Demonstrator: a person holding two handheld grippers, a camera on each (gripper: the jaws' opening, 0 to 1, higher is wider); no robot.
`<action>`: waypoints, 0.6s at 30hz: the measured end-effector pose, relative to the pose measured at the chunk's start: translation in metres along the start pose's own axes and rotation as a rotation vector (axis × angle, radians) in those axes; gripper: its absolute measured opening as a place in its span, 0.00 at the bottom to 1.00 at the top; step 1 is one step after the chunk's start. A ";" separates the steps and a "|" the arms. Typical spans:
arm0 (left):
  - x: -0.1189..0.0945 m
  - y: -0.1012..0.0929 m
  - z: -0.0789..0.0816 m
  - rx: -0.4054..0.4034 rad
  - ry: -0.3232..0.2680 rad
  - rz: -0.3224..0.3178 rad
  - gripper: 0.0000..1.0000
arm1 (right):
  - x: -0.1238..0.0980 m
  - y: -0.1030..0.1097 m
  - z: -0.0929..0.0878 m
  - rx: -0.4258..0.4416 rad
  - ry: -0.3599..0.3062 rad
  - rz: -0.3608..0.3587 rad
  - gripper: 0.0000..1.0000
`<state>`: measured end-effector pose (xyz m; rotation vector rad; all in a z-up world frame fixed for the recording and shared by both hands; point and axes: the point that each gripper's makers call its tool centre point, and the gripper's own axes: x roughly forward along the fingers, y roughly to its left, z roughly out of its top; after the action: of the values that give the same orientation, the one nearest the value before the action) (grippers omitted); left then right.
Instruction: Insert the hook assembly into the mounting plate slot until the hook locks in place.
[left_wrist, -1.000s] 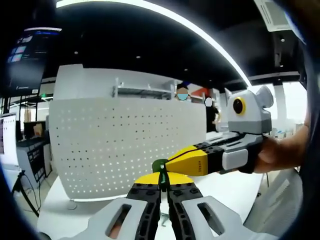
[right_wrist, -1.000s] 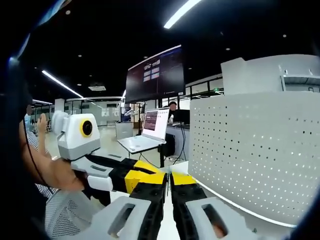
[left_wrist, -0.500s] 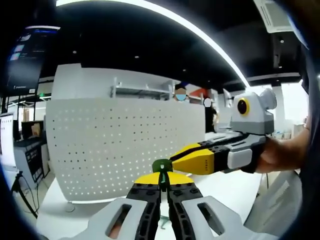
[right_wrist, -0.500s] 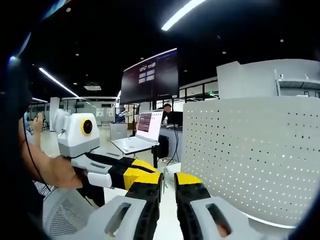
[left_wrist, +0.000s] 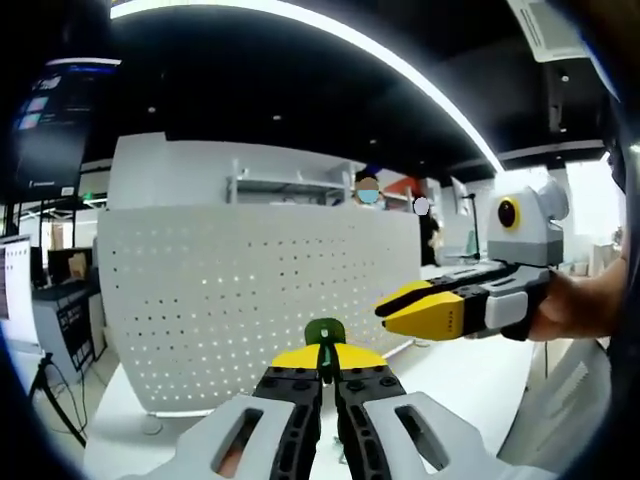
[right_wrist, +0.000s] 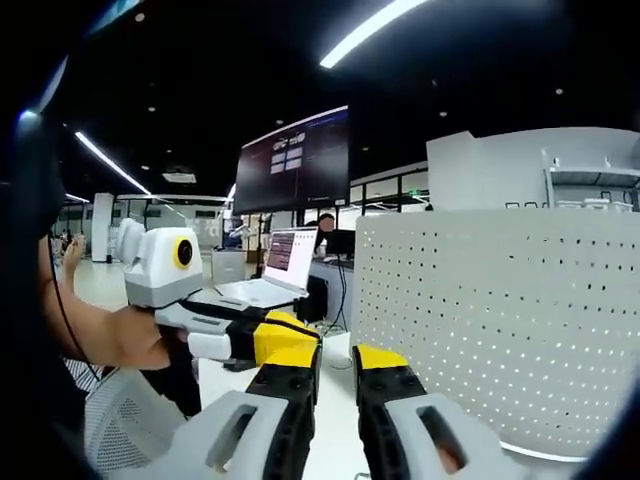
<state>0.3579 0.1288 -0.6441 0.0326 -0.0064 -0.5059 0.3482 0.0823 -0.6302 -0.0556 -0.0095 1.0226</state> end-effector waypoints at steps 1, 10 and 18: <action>0.000 0.002 0.001 0.001 -0.001 0.005 0.03 | -0.001 -0.001 0.001 -0.004 -0.003 -0.004 0.13; 0.000 0.030 0.019 0.018 -0.026 0.073 0.03 | -0.012 -0.012 0.011 -0.033 -0.014 -0.042 0.15; 0.005 0.049 0.034 0.018 -0.052 0.130 0.03 | -0.023 -0.025 0.014 -0.052 -0.004 -0.082 0.18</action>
<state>0.3853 0.1686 -0.6083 0.0365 -0.0639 -0.3766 0.3572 0.0500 -0.6144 -0.0994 -0.0415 0.9404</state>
